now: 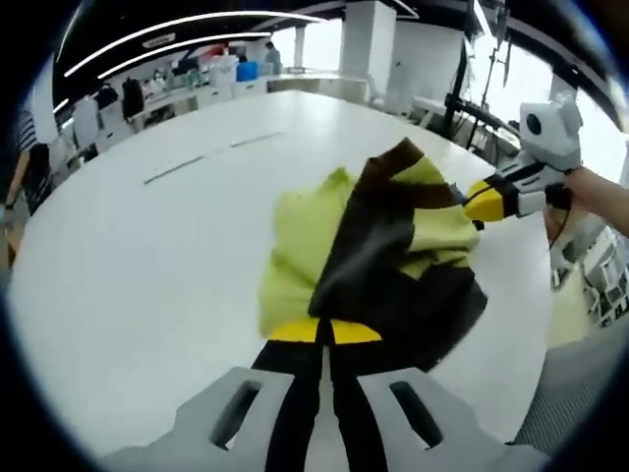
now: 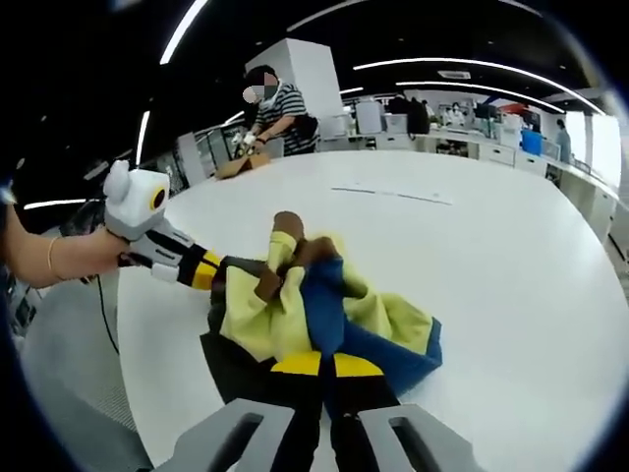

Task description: Fold the garment on the visible template until the final outline fits inside the template.

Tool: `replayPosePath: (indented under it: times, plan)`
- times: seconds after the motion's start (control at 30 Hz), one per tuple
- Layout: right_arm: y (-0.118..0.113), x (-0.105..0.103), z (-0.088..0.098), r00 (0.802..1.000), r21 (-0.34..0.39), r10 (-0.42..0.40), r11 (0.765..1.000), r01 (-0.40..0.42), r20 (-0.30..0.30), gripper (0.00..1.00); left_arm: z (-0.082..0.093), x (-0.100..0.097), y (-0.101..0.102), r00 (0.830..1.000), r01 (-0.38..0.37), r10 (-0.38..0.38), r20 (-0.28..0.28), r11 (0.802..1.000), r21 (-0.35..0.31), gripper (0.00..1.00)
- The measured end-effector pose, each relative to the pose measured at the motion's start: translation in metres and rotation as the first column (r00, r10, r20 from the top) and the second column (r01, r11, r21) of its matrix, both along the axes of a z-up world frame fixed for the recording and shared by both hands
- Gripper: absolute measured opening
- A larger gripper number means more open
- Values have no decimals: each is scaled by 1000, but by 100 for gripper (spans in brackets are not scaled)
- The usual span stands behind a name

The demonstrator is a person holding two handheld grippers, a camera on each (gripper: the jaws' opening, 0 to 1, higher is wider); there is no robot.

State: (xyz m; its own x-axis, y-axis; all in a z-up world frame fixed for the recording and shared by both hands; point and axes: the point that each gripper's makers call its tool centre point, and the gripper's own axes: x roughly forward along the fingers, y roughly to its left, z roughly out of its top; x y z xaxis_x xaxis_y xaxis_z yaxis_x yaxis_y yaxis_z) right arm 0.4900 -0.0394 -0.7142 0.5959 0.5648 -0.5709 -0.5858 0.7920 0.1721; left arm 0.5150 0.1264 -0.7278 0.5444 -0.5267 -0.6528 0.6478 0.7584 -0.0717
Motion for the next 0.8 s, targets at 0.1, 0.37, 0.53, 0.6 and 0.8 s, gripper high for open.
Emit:
replayPosePath:
  times: [0.1, 0.37, 0.53, 0.6, 0.8]
  plan:
    - [-2, -1, 5, 1000, -4, -5, 1000, 5, 16, 0, 13, 0, 6, 999, -23, 24, 24, 999, -26, 0]
    - [-8, 3, 28, 998, -2, -21, 1000, 21, 66, 0, 48, 2, 14, 991, -27, 35, 129, 997, -68, 0]
    - [-12, 7, 46, 994, -12, -25, 1000, 27, 104, 0, 73, 6, 19, 977, -47, 66, 201, 994, -96, 0]
    - [-15, 11, 56, 991, -14, -37, 999, 39, 127, 0, 86, 9, 23, 970, -59, 84, 226, 992, -114, 0]
    - [-23, 23, 80, 981, -16, -61, 998, 65, 186, 0, 117, 17, 33, 948, -91, 139, 286, 980, -174, 0]
